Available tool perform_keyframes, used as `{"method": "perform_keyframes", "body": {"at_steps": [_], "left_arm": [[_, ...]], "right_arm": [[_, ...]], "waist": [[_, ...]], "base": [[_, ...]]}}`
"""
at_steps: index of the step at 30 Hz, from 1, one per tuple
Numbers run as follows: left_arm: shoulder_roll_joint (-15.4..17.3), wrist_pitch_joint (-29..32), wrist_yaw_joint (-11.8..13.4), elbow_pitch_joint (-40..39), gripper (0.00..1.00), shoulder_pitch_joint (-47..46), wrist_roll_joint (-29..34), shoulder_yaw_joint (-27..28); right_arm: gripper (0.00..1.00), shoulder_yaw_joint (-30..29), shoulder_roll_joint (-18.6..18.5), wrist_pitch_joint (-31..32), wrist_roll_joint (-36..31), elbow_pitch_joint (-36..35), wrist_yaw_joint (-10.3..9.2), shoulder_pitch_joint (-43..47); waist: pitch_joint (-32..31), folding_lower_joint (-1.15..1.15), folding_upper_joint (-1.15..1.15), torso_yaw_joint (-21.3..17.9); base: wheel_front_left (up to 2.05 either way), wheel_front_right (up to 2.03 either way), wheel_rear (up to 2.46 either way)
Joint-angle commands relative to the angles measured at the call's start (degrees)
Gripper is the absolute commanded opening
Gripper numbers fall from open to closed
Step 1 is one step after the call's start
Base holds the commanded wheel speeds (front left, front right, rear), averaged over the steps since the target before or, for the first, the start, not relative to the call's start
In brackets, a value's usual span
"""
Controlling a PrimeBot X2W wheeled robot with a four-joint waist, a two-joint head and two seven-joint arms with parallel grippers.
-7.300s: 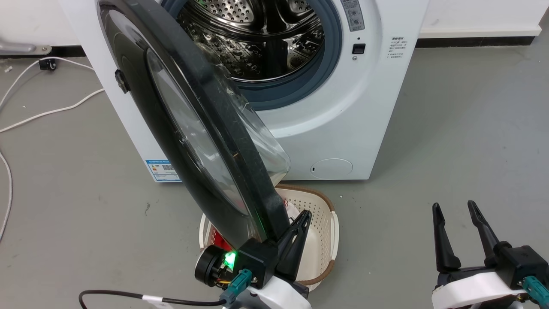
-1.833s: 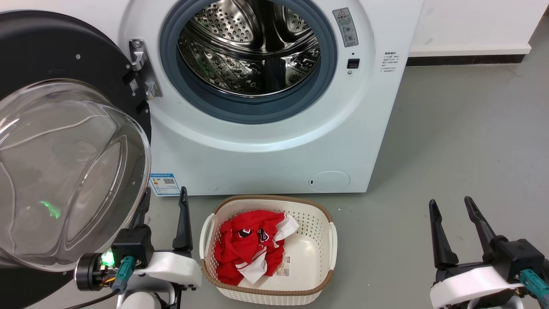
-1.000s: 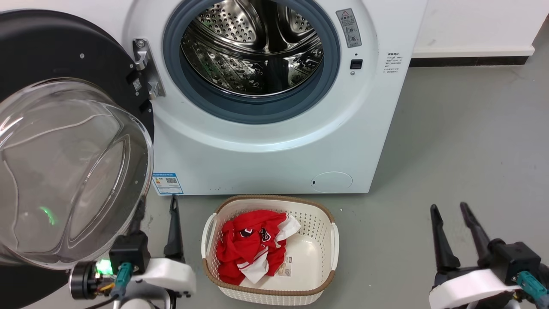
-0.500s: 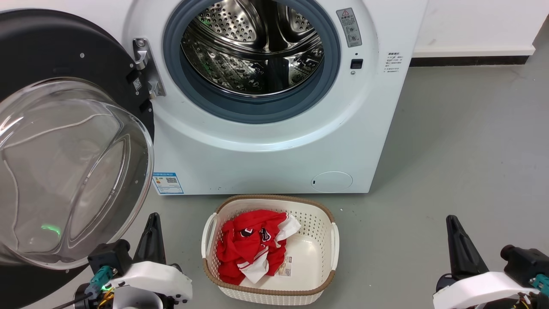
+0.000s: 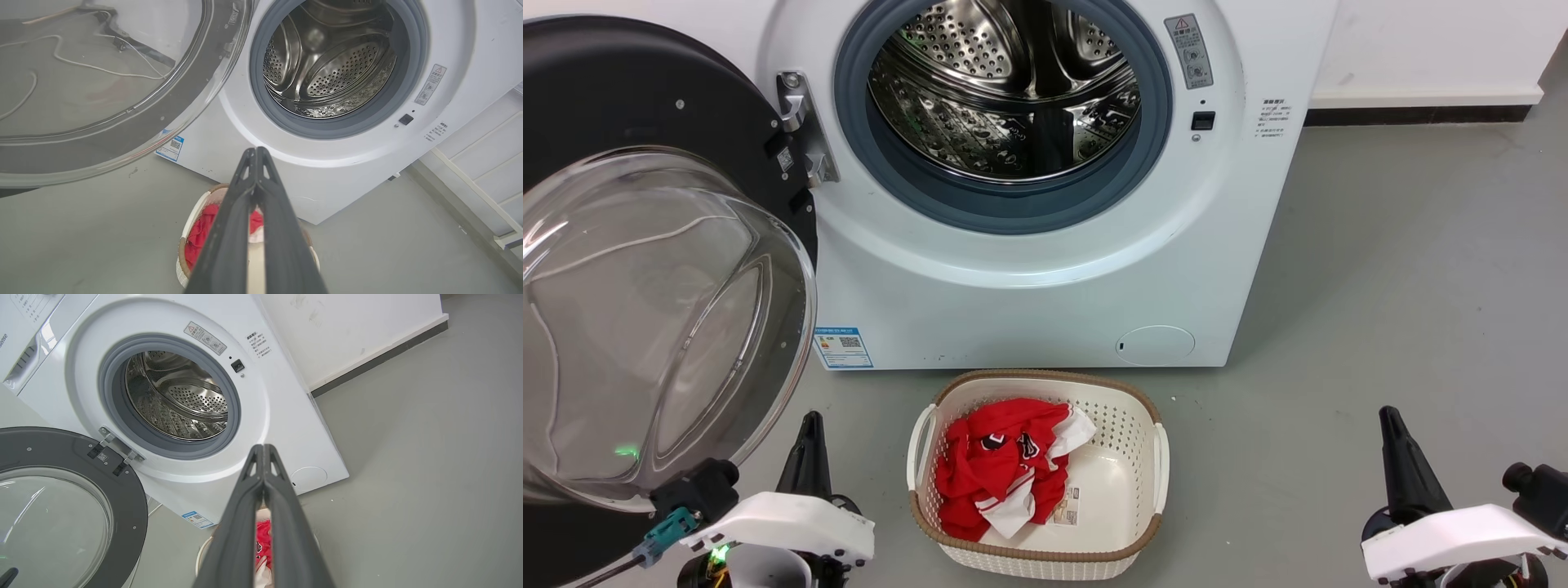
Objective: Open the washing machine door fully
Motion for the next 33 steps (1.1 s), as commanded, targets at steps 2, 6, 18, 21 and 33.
{"method": "perform_keyframes", "body": {"at_steps": [2, 6, 18, 21, 33], "left_arm": [[-0.1, 0.6, -0.6, -0.8, 0.00, -1.6, -2.9, 0.6], [-0.3, 1.3, -1.1, -0.7, 0.00, -1.7, -5.5, 1.0], [-0.8, 3.6, -2.8, -0.5, 0.00, -2.0, -14.9, 2.5], [-0.9, 4.2, -3.1, -0.5, 0.00, -2.0, -17.1, 2.8], [-1.4, 6.3, -4.6, -0.3, 0.00, -2.1, -25.1, 4.1]], "right_arm": [[0.00, -0.2, -0.3, 0.6, 3.2, -0.4, 0.00, -2.2], [0.00, -0.4, -0.3, 1.1, 5.9, -0.2, 0.00, -2.4], [0.00, -0.9, -0.4, 3.1, 15.6, 0.8, 0.00, -3.4], [0.00, -1.0, -0.4, 3.5, 17.9, 1.1, 0.00, -3.6], [0.00, -1.4, -0.4, 5.2, 26.3, 1.9, -0.01, -4.4]], "waist": [[0.0, 0.00, 0.00, 0.0], [0.0, 0.00, 0.00, 0.0], [0.1, 0.00, 0.00, 0.1], [0.1, 0.00, 0.00, 0.1], [0.2, 0.00, 0.00, 0.2]], "base": [[0.00, 0.00, 0.00], [0.00, 0.00, 0.00], [0.00, 0.00, 0.00], [0.00, 0.00, 0.00], [0.00, 0.00, 0.00]]}}
